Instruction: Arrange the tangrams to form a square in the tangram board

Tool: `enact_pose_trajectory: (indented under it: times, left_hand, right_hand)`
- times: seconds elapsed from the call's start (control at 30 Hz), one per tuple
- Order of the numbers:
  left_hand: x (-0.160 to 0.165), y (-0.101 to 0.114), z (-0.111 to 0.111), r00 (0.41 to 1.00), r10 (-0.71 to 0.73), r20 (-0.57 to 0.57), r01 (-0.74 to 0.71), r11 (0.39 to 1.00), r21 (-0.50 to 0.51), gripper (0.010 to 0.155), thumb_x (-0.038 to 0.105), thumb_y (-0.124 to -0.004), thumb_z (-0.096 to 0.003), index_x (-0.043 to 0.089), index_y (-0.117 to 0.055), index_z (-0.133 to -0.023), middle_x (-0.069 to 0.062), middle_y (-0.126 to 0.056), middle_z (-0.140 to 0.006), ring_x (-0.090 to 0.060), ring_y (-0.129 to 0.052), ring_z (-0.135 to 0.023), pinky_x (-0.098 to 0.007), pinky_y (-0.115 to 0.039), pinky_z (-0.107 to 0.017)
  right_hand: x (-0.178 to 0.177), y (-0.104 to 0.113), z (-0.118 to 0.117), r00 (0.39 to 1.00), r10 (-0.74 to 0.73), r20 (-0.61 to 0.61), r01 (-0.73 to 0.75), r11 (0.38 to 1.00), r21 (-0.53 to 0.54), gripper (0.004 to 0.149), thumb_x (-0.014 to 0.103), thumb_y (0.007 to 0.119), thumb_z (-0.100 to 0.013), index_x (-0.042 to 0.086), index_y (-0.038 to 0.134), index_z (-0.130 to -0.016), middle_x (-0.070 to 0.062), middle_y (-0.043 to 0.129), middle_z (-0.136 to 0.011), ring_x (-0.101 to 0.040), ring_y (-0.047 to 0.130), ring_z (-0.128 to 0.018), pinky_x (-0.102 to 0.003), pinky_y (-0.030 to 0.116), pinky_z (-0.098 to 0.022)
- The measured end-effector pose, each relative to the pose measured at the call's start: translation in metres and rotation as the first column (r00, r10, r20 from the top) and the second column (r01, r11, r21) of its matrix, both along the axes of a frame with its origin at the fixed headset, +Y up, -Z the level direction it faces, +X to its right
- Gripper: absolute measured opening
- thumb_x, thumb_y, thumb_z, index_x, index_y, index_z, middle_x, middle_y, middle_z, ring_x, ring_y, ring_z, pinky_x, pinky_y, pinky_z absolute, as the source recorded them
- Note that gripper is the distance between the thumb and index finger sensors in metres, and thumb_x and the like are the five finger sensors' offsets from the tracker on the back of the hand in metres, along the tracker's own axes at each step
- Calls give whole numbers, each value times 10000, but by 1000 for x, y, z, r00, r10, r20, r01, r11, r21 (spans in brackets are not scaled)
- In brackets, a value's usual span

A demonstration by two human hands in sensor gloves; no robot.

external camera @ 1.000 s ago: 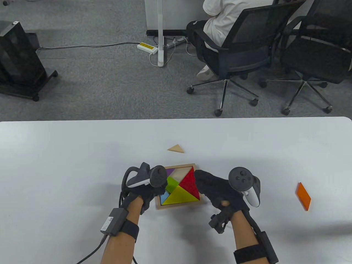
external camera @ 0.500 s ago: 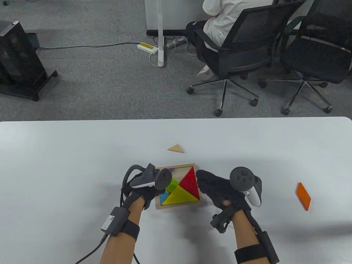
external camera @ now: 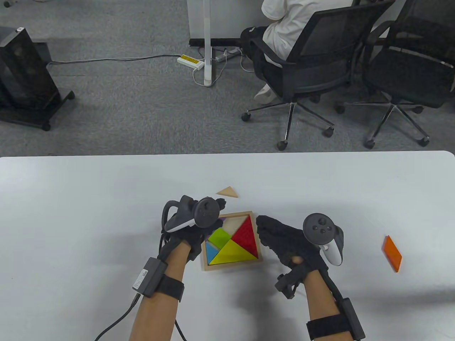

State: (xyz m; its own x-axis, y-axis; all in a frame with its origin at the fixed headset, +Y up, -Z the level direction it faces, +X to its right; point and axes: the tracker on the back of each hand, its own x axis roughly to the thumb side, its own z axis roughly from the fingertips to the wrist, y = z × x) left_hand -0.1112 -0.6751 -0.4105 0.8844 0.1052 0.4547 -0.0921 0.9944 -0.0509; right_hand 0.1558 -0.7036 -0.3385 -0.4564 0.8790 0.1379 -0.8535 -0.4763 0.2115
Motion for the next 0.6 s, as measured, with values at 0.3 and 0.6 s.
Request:
enact_pose_trajectory:
  times: [0.3,0.6]
  left_hand:
    - [50,2,-42,984,-169,-60,166,985,-44,686,376,-793,-517,202,-565,-1139,-260,-663,-1122,-523,-821,-909,-566,-836,-554]
    - [67,-32,-84,956,-266,-120,250,959,-138,666,340,-753,-535,230,-522,-1150,-280,-576,-1157,-569,-744,-958,-623,-785,-595]
  right_hand:
    - [17,-2,-3,999,-15,42,16,1000,-7,572,344,785,-533,114,681,-1045,-208,780,-1015,-440,916,-762,-605,778,-600]
    - [32,-8,-6,996,0,87,3,999,-32,571,342,786,-533,112,682,-1045,-207,780,-1015,-443,915,-763,-607,776,-601]
